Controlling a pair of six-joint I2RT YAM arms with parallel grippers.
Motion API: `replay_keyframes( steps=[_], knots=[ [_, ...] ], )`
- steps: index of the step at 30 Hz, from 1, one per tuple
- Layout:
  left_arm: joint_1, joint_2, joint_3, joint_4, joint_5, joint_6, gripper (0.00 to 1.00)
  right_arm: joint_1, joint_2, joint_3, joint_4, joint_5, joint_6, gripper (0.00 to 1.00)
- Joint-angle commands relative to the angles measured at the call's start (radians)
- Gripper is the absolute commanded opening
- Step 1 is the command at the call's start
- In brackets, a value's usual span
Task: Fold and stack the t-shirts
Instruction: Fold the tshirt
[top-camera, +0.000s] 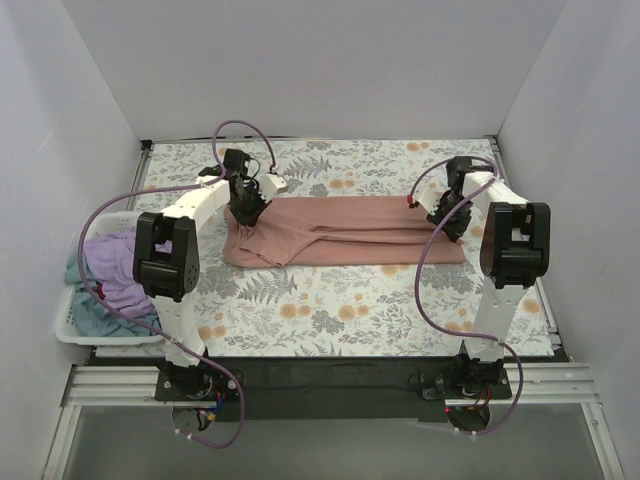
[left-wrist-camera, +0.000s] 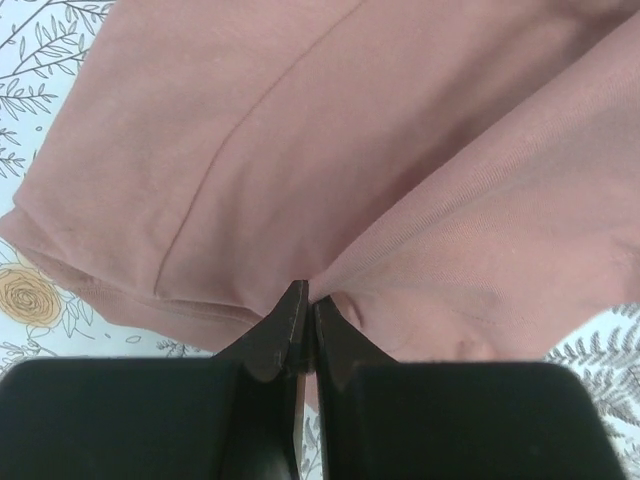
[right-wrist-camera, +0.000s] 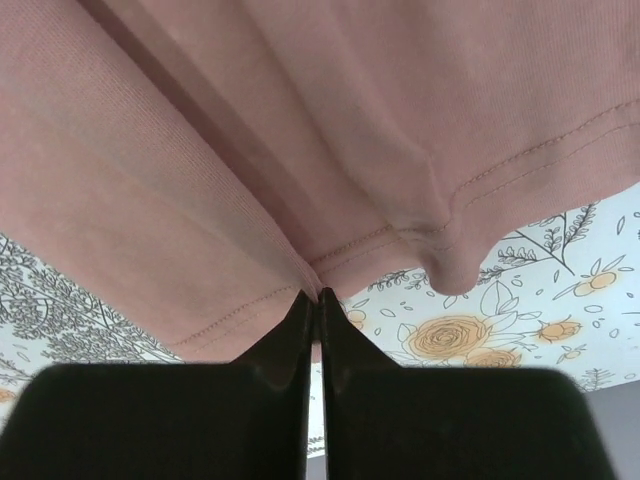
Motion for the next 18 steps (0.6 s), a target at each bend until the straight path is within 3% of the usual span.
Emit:
replay_keyframes(
  steps=[1, 2, 5, 6, 11, 18],
  knots=[
    [0.015, 0.000, 0.001, 0.073, -0.039, -0.052, 0.00, -0.006, 0.025, 0.062, -0.031, 0.002, 0.028, 0.05],
    [0.019, 0.004, 0.010, 0.069, -0.048, -0.069, 0.09, -0.006, 0.025, 0.069, -0.032, 0.002, 0.048, 0.16],
    [0.044, -0.006, 0.061, 0.023, -0.025, -0.143, 0.36, -0.036, -0.016, 0.066, -0.036, 0.002, 0.077, 0.34],
    [0.055, -0.034, 0.070, 0.004, -0.002, -0.158, 0.41, -0.043, -0.036, 0.056, -0.036, 0.002, 0.095, 0.37],
    [0.114, -0.152, 0.027, -0.098, 0.085, -0.293, 0.47, -0.078, -0.171, 0.005, -0.054, -0.059, 0.157, 0.38],
    [0.127, -0.270, -0.194, -0.045, 0.128, -0.407, 0.51, -0.078, -0.214, -0.086, -0.074, -0.148, 0.270, 0.37]
  ],
)
